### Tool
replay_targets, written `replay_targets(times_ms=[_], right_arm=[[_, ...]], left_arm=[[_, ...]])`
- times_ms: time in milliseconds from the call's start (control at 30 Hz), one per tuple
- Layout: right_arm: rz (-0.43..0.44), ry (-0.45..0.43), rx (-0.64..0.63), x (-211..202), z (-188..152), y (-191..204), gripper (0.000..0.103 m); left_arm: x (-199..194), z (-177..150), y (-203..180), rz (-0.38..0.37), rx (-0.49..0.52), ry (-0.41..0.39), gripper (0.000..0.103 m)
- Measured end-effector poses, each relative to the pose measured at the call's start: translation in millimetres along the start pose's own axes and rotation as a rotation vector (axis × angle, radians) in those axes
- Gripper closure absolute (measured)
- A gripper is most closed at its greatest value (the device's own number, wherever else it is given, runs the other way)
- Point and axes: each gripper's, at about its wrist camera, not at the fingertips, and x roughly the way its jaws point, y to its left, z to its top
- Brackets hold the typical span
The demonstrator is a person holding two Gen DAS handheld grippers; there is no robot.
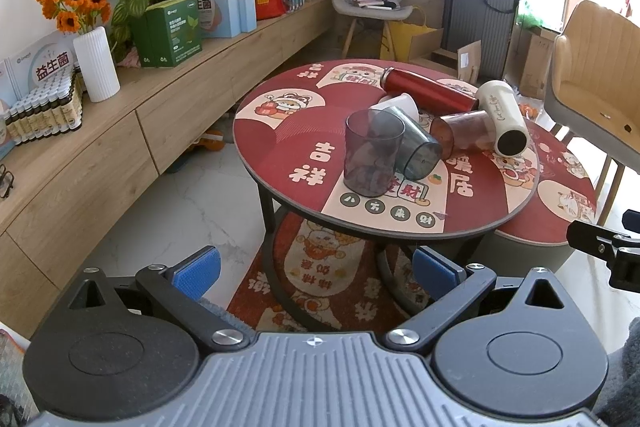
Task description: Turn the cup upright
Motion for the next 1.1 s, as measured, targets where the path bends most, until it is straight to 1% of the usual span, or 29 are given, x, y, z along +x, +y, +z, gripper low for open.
replay_targets(times_ms=[633, 1100], right_arm=[[-0.002, -0.008, 0.006, -3, 0, 2, 0.0], [-0.004, -0.036, 0.012, -12, 3, 2, 0.0]], left_arm=[[0, -1, 0, -0.001, 0.004, 0.0, 0.0], [-7, -1, -3, -0.008, 0.011, -0.035, 0.0]])
